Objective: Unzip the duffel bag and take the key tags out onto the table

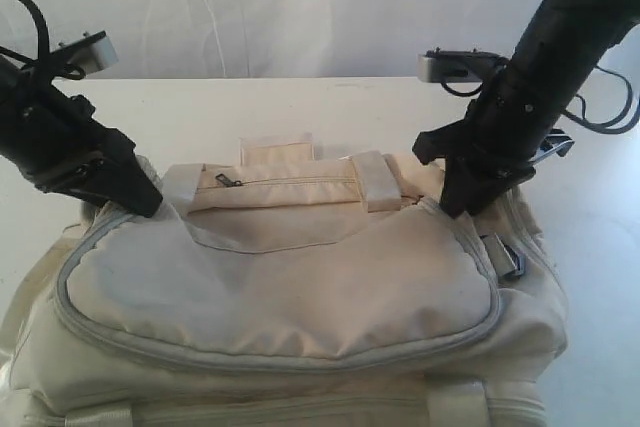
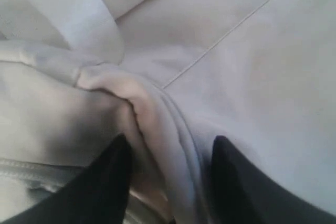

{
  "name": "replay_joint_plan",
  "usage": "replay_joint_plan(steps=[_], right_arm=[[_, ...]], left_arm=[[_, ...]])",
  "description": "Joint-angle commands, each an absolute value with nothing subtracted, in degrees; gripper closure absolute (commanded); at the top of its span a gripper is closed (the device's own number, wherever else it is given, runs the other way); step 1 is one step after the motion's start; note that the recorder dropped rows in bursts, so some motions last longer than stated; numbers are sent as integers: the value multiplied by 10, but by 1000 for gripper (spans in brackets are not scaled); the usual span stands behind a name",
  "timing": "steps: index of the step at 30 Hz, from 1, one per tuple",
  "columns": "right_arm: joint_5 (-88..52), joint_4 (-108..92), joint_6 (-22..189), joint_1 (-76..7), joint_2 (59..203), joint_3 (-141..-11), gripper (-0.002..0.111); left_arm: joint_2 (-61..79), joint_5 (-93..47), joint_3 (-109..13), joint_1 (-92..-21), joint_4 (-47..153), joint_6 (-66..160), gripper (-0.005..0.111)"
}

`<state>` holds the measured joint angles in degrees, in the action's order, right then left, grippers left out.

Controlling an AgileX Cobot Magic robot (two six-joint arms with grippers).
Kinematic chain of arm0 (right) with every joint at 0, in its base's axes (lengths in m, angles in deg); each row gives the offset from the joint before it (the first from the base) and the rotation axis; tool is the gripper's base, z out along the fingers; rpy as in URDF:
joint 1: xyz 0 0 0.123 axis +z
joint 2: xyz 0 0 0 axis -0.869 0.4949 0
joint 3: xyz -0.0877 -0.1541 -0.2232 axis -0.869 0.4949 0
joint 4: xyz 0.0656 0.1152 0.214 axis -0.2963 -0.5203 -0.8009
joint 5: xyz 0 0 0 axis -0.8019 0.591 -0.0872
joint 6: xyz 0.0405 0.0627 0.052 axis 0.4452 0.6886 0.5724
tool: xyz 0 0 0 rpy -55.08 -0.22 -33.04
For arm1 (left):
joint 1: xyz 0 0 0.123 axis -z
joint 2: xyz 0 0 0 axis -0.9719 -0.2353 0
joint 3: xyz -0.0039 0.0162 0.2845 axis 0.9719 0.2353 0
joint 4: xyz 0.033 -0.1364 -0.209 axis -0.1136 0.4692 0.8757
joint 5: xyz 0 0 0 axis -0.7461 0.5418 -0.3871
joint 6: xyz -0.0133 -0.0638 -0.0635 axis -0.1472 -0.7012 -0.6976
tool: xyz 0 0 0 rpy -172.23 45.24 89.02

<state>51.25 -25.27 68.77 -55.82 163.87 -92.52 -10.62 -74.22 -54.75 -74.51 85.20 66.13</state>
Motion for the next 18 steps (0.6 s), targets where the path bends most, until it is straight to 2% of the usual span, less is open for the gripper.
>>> replay_joint_plan(steps=[1, 3, 5, 13, 18], right_arm=[[511, -209, 701, -559, 1646, -927, 106], [470, -200, 701, -559, 1639, -927, 108], [437, -196, 701, -559, 1628, -931, 108], [401, -68, 792, -559, 1607, -989, 108], [384, -61, 802, -559, 1606, -1017, 108]], left_arm=[[-112, -738, -545, -743, 854, 660, 83], [-112, -721, -545, -743, 856, 660, 97], [-112, -704, -550, -743, 858, 661, 107], [-112, -673, -637, -743, 860, 660, 107], [-118, -674, -701, -743, 860, 659, 107]])
